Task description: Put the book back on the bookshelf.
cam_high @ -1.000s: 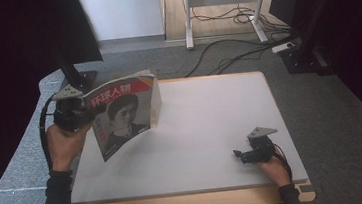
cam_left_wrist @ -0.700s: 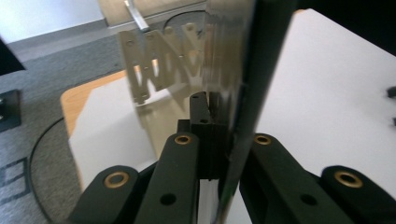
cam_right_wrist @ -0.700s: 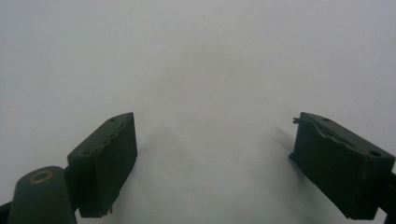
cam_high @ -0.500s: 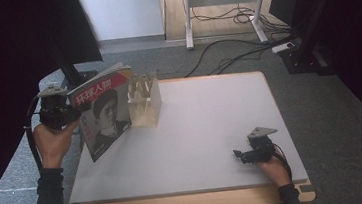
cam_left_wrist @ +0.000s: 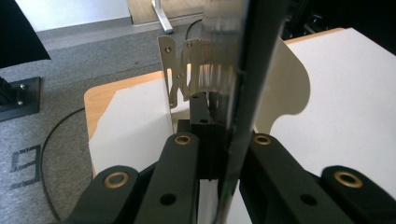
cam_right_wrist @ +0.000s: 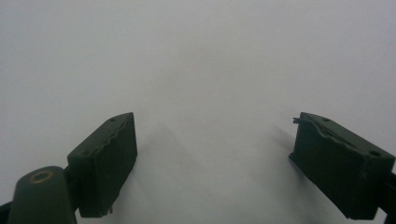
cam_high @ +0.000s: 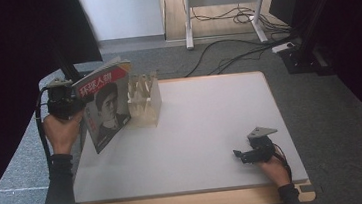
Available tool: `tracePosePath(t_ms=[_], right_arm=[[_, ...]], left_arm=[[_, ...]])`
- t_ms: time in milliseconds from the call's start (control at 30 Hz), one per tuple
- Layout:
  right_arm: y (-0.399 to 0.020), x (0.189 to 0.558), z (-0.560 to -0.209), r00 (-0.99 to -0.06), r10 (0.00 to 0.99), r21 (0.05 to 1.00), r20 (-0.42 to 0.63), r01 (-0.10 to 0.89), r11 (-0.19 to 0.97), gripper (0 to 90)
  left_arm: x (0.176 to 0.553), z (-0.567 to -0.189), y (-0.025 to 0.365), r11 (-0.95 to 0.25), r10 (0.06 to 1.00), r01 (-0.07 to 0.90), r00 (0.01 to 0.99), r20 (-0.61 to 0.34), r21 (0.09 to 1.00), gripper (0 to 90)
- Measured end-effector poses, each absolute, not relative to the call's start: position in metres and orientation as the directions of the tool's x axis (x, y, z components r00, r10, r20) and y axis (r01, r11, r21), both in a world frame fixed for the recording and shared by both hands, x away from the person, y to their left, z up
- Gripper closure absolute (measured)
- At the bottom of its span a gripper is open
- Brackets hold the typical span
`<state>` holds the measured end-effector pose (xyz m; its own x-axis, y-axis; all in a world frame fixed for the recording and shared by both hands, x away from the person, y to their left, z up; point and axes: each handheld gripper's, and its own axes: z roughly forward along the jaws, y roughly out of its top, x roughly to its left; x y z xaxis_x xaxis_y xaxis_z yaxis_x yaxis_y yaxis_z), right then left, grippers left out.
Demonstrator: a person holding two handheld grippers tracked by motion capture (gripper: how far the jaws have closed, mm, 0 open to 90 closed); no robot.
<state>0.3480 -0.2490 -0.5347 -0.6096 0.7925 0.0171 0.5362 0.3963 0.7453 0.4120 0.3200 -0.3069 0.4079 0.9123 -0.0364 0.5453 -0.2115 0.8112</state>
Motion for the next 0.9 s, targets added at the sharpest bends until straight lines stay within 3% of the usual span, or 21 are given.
tracePosePath(t_ms=[400, 633, 700, 900], right_arm=[[-0.249, 0.348, -0.535, -0.61, 0.793, 0.747, 0.02, 0.536, 0.394, 13.0], [-0.249, 0.348, -0.535, -0.611, 0.791, 0.745, 0.021, 0.538, 0.396, 13.0], [-0.249, 0.348, -0.535, -0.612, 0.791, 0.744, 0.019, 0.537, 0.397, 12.9], [-0.249, 0.348, -0.535, -0.61, 0.792, 0.745, 0.018, 0.537, 0.397, 12.9]], left_arm=[[0.436, -0.335, 0.308, -0.154, 0.913, 0.491, 0.402, -0.066, 0.857, 86.8], [0.432, -0.335, 0.309, -0.263, 0.898, 0.553, 0.44, -0.009, 0.791, 84.9], [0.432, -0.336, 0.311, -0.264, 0.887, 0.578, 0.461, -0.041, 0.772, 84.0], [0.432, -0.34, 0.313, -0.289, 0.893, 0.611, 0.45, -0.023, 0.737, 82.3]])
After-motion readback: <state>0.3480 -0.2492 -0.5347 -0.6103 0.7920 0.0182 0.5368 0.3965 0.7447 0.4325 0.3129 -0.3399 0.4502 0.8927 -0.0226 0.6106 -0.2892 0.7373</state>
